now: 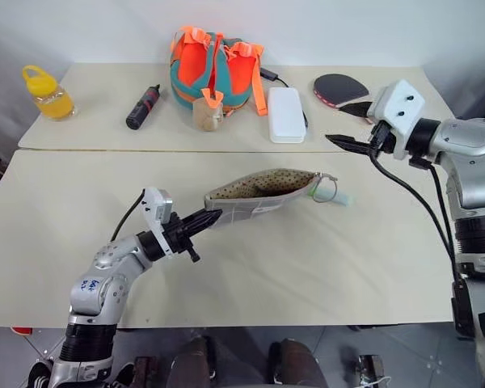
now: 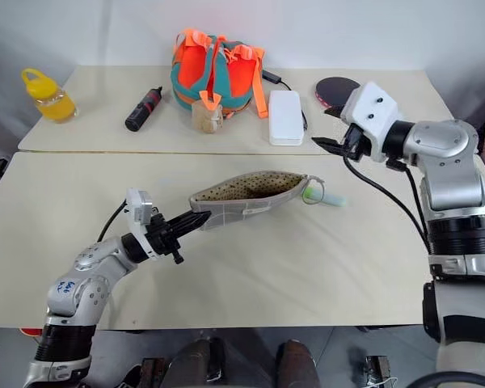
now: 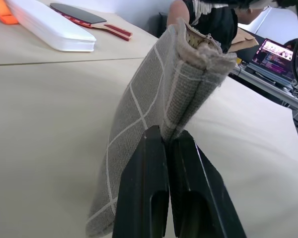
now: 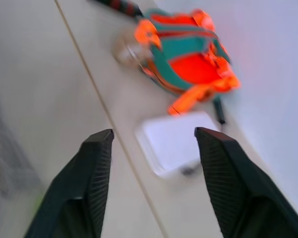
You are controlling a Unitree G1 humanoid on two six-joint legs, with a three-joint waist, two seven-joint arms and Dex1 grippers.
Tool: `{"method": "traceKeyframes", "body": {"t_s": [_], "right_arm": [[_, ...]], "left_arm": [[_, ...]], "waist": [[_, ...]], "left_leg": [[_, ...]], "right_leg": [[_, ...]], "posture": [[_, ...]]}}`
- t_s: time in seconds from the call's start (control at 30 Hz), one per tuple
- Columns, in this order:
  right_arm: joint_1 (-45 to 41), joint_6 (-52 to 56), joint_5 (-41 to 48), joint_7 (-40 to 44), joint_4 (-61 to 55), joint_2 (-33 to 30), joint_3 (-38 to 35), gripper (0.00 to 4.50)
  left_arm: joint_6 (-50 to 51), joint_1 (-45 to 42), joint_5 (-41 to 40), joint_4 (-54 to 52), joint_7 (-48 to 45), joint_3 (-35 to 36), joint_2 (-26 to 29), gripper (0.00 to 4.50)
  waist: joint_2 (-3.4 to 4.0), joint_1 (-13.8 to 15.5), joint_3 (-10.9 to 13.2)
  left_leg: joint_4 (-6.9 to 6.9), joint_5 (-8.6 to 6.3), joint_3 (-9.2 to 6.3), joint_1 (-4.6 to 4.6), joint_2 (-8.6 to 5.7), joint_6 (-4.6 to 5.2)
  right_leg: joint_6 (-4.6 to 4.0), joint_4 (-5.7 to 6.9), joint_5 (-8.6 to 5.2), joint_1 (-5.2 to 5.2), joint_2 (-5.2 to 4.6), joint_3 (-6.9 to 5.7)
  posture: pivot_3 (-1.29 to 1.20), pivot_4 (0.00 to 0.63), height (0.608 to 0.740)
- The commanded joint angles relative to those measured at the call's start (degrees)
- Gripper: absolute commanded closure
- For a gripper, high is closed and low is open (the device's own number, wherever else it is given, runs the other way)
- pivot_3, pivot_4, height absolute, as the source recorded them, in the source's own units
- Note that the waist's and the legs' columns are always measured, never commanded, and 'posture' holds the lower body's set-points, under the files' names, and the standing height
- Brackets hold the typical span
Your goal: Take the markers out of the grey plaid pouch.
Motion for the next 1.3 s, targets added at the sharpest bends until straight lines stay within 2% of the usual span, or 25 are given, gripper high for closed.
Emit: {"method": "traceKeyframes", "body": {"t_s": [0.03,0.07,0.13,0.17,0.27,0.5,0.63,0.83,0.9,1.03,1.3], "right_arm": [[0.22,9.47,9.79,2.07,-12.67,1.66,-1.31,3.1],[0.77,11.25,10.01,2.52,-14.67,1.44,-0.28,3.47],[2.4,8.21,4.49,2.36,-15.62,1.46,4.72,4.21],[3.3,6.46,1.92,1.99,-15.6,1.97,7.15,4.45],[5.04,2.02,-3.56,2.1,-14.84,2.47,12.23,4.45],[4.97,-3.66,-10.61,5.46,-12.54,-0.43,16.36,4.45],[1.19,3.94,-9.24,11.91,-17.77,-4.07,16.18,4.45],[-1.17,9.4,-10.99,15.99,-20.1,-5.2,18.68,4.45],[-0.72,11.03,-11.88,16.67,-20.4,-5.49,19.79,4.45],[3.75,12.57,-15.61,18.04,-22.38,-8.12,23.74,4.45],[4.65,8.03,-20.13,12.53,-16.58,-3.49,25.56,4.45]], "left_arm": [[-0.4,-1.17,-0.54,-0.69,-0.5,-0.26,-0.51,4.5],[-0.47,-1.22,-0.37,-0.67,-0.65,-0.43,-0.45,4.5],[-0.6,-1.34,-0.16,-0.46,-0.72,-0.74,-0.54,4.5],[-0.63,-1.38,-0.15,-0.4,-0.71,-0.85,-0.63,4.5],[-0.33,-1.42,-0.38,-0.65,-0.36,-1.27,-1.12,4.5],[4.5,-0.76,-3.62,-4.12,0.62,-2.93,-3.12,4.5],[11.0,-0.36,-8.3,-6.52,0.51,-3.72,-3.45,4.5],[15.11,-0.33,-11.64,-6.33,1.98,-2.42,-4.52,4.5],[14.74,-0.44,-11.25,-4.93,2.2,-1.65,-4.38,4.5],[8.85,0.68,-4.59,-2.51,0.77,-3.78,-2.57,4.5],[6.54,1.87,-1.76,-2.81,0.22,-6.57,-2.79,4.5]], "waist": [[0.0,0.01,0.0],[0.0,0.13,0.0],[-0.01,0.13,-0.01],[-0.04,0.13,-0.02],[-0.05,0.11,-0.03],[-0.04,0.08,-0.02],[-0.02,0.07,-0.01],[-0.02,0.1,-0.01],[-0.02,0.1,-0.01],[-0.02,0.16,-0.01],[-0.02,-0.01,-0.01]], "left_leg": [[0.0,0.0,0.0,0.0,0.03,0.0],[0.02,-0.01,0.0,-0.01,0.08,-0.01],[0.04,-0.02,-0.02,-0.01,0.08,-0.02],[0.05,-0.04,-0.02,-0.01,0.07,-0.01],[0.08,-0.05,-0.01,-0.01,0.06,-0.02],[0.08,-0.04,0.01,-0.03,0.14,-0.05],[0.09,-0.04,0.04,-0.03,0.15,-0.04],[0.13,-0.09,0.08,0.05,0.41,-0.17],[0.14,-0.09,0.1,0.04,0.39,-0.17],[0.12,-0.09,0.11,0.04,0.38,-0.17],[0.24,-0.1,0.21,0.11,0.44,-0.21]], "right_leg": [[0.0,0.0,0.0,-0.01,0.05,0.02],[0.0,0.0,0.0,0.0,0.1,0.02],[0.0,-0.01,0.0,0.04,0.11,0.01],[0.0,-0.03,0.0,0.05,0.11,0.01],[0.0,-0.05,0.0,0.04,0.11,0.02],[0.0,-0.03,0.0,-0.02,0.19,0.06],[0.0,-0.05,0.0,-0.02,0.2,0.11],[-0.08,-0.05,-0.01,-0.01,0.46,0.19],[-0.08,-0.07,-0.01,-0.02,0.44,0.22],[-0.08,-0.11,-0.01,-0.02,0.45,0.21],[-0.12,-0.05,-0.01,-0.01,0.49,0.31]], "posture": [[0.0,0.15,0.74],[0.0,0.15,0.74],[0.0,0.15,0.74],[0.0,0.15,0.74],[0.0,0.15,0.74],[0.0,0.15,0.74],[0.0,0.15,0.74],[0.0,0.15,0.74],[0.0,0.15,0.74],[0.0,0.15,0.74],[0.0,0.15,0.74]]}}
